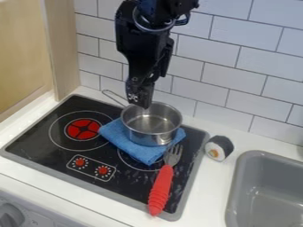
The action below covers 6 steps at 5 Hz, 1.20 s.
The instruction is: Moved the red fork to the left side of the stove
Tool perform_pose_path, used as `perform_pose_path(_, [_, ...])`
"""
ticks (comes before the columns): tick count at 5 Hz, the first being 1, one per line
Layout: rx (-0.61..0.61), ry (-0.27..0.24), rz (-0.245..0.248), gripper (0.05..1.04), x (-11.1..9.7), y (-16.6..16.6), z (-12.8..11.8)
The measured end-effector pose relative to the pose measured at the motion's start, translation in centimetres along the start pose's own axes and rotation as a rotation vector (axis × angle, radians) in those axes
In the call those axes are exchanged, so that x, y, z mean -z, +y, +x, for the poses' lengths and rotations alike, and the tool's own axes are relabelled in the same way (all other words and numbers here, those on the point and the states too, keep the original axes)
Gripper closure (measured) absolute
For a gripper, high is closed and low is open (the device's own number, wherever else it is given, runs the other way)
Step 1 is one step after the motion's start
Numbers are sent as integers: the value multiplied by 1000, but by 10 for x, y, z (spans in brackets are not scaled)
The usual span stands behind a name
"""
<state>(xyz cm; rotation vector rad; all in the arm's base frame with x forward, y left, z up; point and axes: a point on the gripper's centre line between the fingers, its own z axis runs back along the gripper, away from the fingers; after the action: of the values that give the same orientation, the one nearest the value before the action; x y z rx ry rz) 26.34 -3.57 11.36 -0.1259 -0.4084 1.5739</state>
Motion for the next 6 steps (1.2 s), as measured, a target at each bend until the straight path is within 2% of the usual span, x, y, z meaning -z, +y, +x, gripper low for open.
perform_pose_path(1, [36,-8,59,85,10,15,0])
perform_pose_path(2, [233,32,130,85,14,19,-3])
perform_pose_path(3, [361,78,91,85,4,5,-9])
perform_pose_path(4, [568,142,130,85,6,4,-19])
perform_pose_path(5, [776,191,193,85,13,10,-23])
perform_pose_path(6, [951,284,186,85,19,13,-27])
